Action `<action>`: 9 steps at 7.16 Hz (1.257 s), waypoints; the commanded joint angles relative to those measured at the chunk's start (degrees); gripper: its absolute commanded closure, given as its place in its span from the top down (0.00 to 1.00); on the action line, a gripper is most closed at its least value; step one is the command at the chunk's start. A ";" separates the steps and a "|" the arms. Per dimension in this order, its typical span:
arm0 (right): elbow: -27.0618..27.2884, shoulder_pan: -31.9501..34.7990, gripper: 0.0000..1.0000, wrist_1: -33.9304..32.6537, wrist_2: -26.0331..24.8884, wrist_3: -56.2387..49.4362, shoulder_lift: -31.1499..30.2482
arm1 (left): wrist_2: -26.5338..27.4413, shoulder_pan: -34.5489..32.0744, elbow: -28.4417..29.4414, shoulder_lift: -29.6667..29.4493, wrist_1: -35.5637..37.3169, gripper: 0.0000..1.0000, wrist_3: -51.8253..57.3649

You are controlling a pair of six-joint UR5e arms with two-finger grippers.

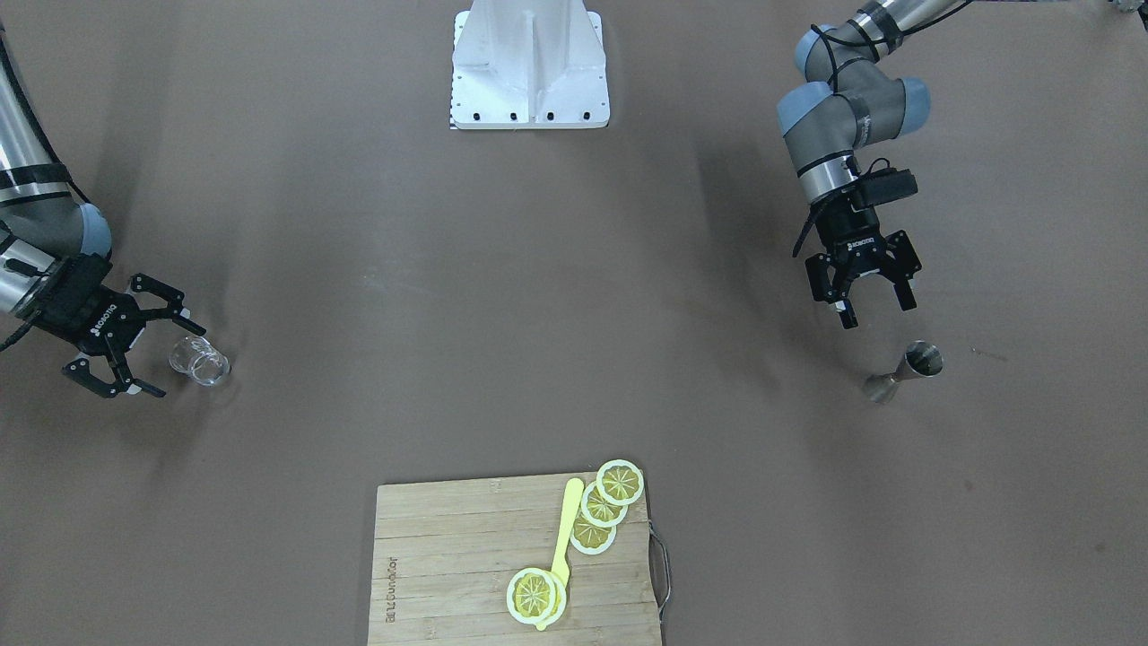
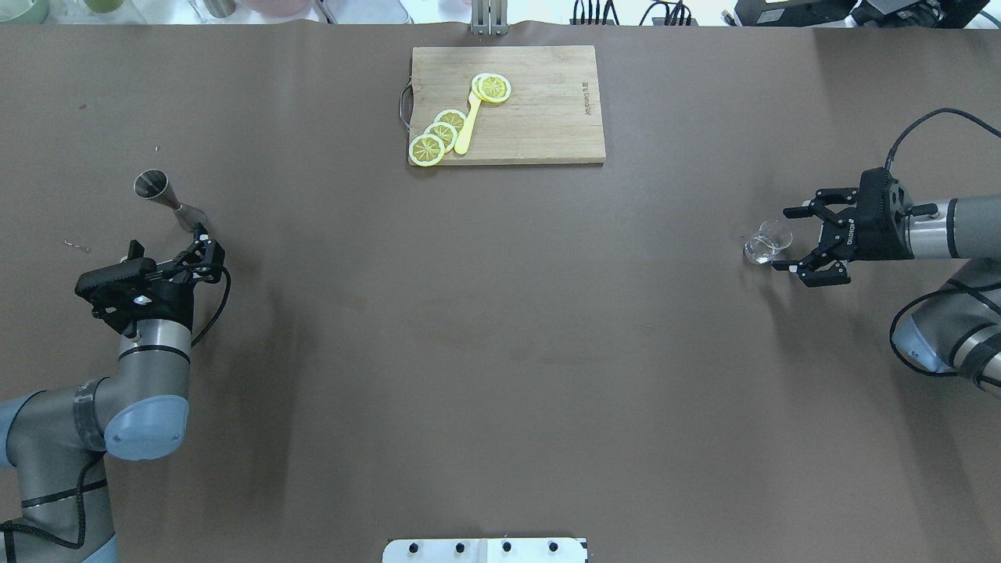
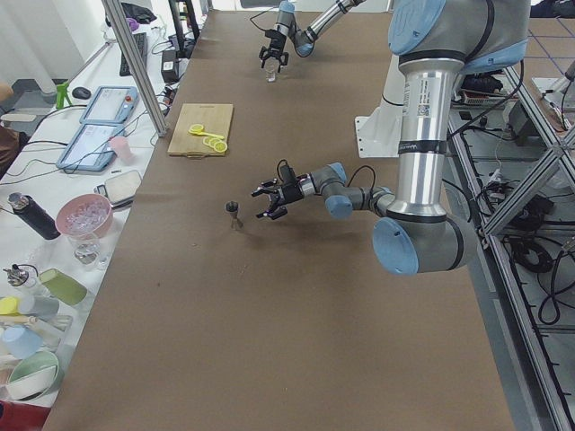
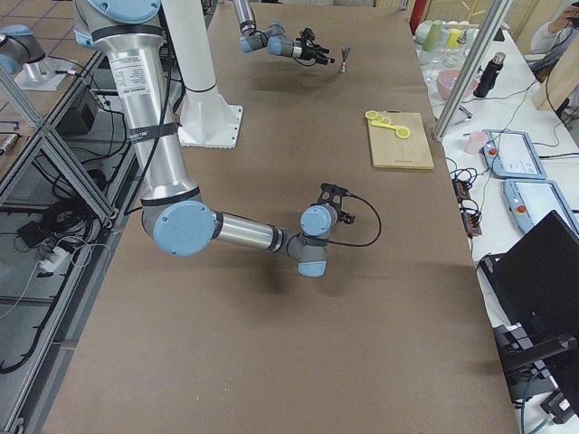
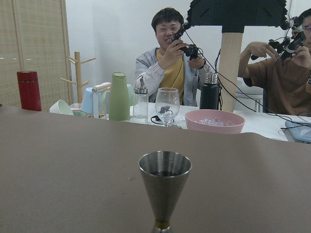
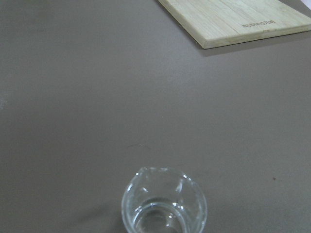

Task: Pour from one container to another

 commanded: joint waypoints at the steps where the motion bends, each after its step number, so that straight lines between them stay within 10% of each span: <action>1: -1.12 0.07 1.00 -0.09 -0.09 0.73 1.12 | -0.06 0.02 3.56 -1.73 -0.21 0.98 -1.44; 9: -1.30 -1.51 1.00 -0.09 -0.09 6.01 1.30 | -2.09 -4.38 8.66 -5.07 0.14 0.98 -3.38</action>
